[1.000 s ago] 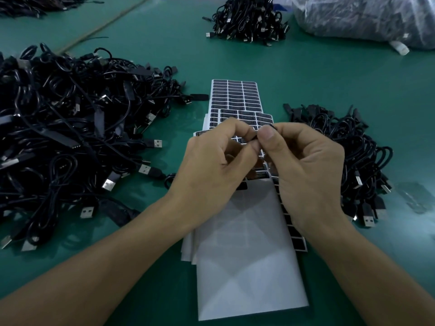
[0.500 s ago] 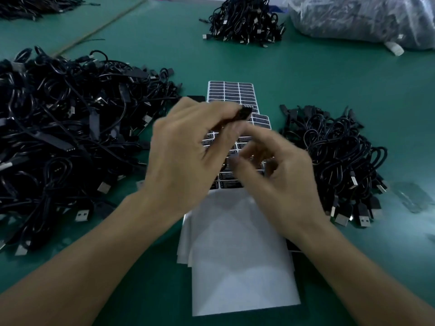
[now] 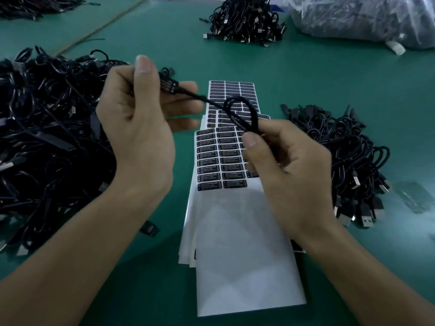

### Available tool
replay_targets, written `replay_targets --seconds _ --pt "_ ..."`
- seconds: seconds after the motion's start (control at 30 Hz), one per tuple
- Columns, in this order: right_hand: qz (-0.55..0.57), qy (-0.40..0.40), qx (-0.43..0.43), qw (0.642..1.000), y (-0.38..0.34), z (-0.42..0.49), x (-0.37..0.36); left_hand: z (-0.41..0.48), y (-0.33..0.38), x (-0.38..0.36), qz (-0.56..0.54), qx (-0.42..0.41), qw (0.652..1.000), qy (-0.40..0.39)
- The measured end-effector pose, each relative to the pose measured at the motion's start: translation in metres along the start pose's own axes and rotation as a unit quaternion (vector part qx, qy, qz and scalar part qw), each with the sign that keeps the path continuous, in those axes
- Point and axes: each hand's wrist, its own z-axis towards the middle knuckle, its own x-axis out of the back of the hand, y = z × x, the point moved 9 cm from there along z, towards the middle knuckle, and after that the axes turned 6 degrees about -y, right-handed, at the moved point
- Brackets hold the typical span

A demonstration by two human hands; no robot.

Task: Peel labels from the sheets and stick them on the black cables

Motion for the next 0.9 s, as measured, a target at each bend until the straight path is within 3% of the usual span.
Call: replay_targets --seconds 0.1,0.23,0.33,0.43,0.5,0.73,0.9 --pt "-0.100 0.048 0.043 0.993 -0.014 0.001 0.018 -0.004 -0.003 0.001 -0.012 0.054 0.998 0.013" --pt "-0.221 0.123 0.028 0.967 -0.015 0.007 0.054 0.007 0.007 0.004 0.174 -0.015 0.985 -0.003" --pt "-0.283 0.141 -0.030 0.948 0.003 0.009 0.078 0.010 -0.002 -0.002 0.352 -0.029 0.933 -0.072" --pt "-0.355 0.084 -0.136 0.921 0.028 0.007 0.082 0.001 -0.019 -0.010 0.511 -0.011 0.846 -0.150" --pt "-0.412 0.061 -0.163 0.894 0.030 0.004 0.076 -0.001 -0.027 -0.014 0.563 -0.019 0.805 -0.186" --pt "-0.415 0.063 0.047 0.906 -0.018 -0.004 0.030 0.019 -0.015 0.009 0.684 -0.062 0.718 -0.113" --pt "-0.289 -0.099 0.137 0.942 -0.017 -0.010 -0.011 0.024 -0.031 0.013 0.729 -0.039 0.672 -0.126"
